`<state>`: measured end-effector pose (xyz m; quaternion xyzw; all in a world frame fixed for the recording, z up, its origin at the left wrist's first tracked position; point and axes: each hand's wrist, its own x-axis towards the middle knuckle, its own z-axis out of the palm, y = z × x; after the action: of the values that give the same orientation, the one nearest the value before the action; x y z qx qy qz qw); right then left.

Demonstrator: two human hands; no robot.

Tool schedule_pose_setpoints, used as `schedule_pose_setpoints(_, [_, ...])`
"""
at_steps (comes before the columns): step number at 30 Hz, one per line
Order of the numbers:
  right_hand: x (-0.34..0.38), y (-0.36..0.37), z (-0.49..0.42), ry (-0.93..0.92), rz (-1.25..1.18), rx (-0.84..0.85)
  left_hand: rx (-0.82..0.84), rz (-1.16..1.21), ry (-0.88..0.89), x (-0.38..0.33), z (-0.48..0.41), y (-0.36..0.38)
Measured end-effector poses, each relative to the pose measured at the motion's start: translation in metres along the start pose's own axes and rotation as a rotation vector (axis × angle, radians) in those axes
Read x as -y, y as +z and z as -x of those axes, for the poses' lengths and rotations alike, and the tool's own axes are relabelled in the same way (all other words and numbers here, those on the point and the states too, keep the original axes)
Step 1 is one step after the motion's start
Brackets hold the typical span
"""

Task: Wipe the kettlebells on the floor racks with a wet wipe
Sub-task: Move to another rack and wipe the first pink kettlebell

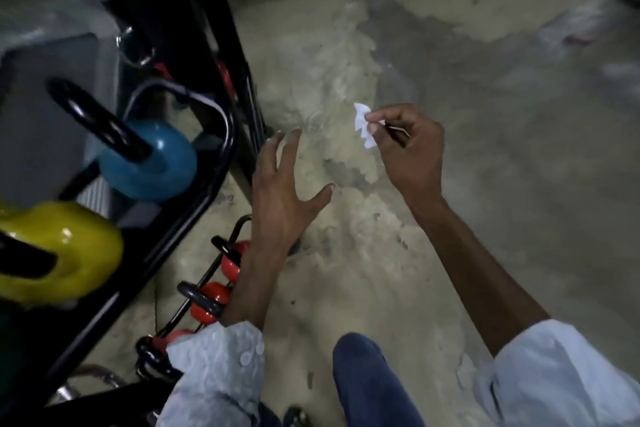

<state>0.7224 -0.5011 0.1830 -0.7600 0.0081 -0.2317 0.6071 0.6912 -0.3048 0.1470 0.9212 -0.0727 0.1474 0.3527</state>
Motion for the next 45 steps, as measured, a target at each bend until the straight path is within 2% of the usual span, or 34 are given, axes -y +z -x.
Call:
schedule_pose_setpoints(8, [0.196, -0.097, -0.104, -0.179, 0.016, -0.068, -0.021, -0.017, 0.158, -0.184, -0.105, -0.125])
schedule_pose_setpoints(16, [0.283, -0.153, -0.195, -0.344, 0.106, -0.131, -0.063, -0.069, 0.243, -0.275, -0.189, -0.173])
schedule_pose_setpoints(22, [0.284, -0.166, -0.256, -0.384, 0.097, -0.146, -0.099, -0.096, 0.258, -0.298, -0.244, -0.172])
schedule_pose_setpoints(28, [0.265, -0.146, -0.33, -0.419, 0.072, -0.139, -0.143, -0.128, 0.261, -0.289, -0.313, -0.16])
schedule_pose_setpoints(35, [0.22, -0.083, -0.46, -0.467, 0.117, -0.124, -0.146, -0.159, 0.22, -0.25, -0.446, -0.135])
schedule_pose_setpoints(45, [0.18, 0.028, -0.68, -0.442, 0.085, -0.055, -0.187, -0.174, 0.159, -0.193, -0.67, -0.119])
